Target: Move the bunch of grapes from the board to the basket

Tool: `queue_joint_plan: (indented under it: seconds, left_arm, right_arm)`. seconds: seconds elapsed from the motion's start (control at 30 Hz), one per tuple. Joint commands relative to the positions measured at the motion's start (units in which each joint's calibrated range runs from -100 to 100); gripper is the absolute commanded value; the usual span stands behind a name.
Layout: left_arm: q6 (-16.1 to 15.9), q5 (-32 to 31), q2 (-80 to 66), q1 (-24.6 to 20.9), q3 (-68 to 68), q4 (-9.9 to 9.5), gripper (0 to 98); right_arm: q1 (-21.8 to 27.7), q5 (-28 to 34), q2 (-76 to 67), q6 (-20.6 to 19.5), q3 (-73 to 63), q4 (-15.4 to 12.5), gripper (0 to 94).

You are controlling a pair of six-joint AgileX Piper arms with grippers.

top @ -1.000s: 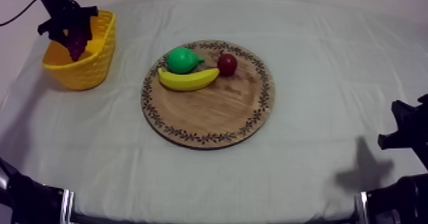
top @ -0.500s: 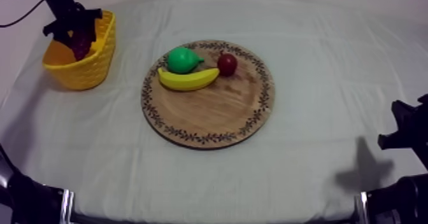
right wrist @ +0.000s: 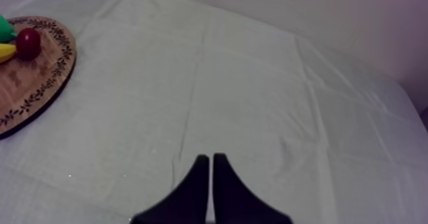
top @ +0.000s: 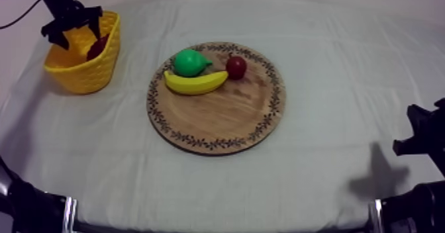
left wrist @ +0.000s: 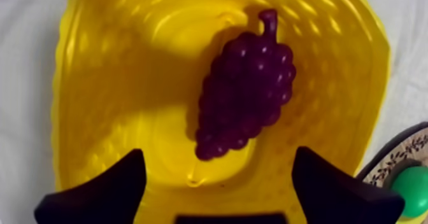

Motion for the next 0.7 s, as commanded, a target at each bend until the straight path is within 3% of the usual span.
queue_joint_plan:
  seconds: [0.0, 0.53, 0.67]
  left_arm:
    - [-0.24, 0.00, -1.27, 0.02, 0.55, 0.09, 87.6]
    - [-1.21, -0.33, -24.61, 1.70, 13.04, 1.34, 63.3]
    - [-1.32, -3.12, -31.94, 1.53, 20.50, 2.08, 56.3]
  right_arm:
    - [-0.02, 0.00, 0.00, 0.01, -0.04, 0.03, 0.3]
    - [-0.02, 0.00, 0.00, 0.01, -0.04, 0.03, 0.3]
    - [-0.02, 0.00, 0.00, 0.01, -0.04, 0.03, 0.3]
